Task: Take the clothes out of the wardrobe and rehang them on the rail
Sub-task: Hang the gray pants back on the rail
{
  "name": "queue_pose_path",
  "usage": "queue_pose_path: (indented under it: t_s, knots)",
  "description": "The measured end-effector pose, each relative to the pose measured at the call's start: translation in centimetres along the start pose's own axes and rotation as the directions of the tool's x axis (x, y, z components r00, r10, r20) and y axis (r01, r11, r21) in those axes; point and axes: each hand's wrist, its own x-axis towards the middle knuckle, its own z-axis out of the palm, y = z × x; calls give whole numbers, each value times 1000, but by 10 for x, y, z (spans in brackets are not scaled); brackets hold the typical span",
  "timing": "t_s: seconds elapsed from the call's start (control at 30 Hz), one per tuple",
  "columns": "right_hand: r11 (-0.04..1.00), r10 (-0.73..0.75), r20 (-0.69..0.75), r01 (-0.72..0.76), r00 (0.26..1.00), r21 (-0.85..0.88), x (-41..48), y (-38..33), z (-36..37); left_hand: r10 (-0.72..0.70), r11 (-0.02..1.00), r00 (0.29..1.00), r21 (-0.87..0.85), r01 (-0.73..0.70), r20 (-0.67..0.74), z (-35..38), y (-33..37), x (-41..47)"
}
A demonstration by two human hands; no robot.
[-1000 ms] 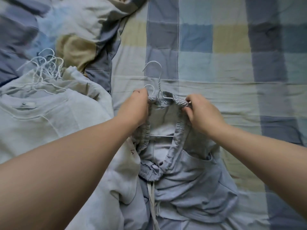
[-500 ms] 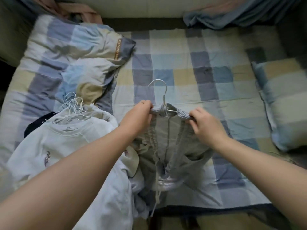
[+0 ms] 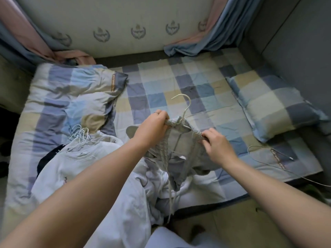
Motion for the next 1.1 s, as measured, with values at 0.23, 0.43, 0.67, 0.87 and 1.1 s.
queue_pose_path:
  t_s: [0.23, 0.43, 0.67, 0.87, 1.1]
  knots:
    - [999, -18, -46, 21, 999, 46, -39, -1, -13, 13, 999, 1000, 32, -13, -8, -2, 30, -38]
    - [995, -34, -58, 39, 998, 95, -105, 17, -40, 51, 998, 999, 46, -52, 14, 6, 85, -74]
    - [992, -11, -151, 30, 988, 123, -197, 43, -79, 114, 989, 993, 87, -116, 30, 24, 167, -123]
    - [997, 2, -394, 30, 919, 74, -241, 57, -162, 283, 959, 958, 48, -281, -40, 10, 249, -114]
    - [993, 65, -635, -110, 770, -32, -303, 73, -268, 594, 802, 800, -14, -597, -82, -6, 365, -72]
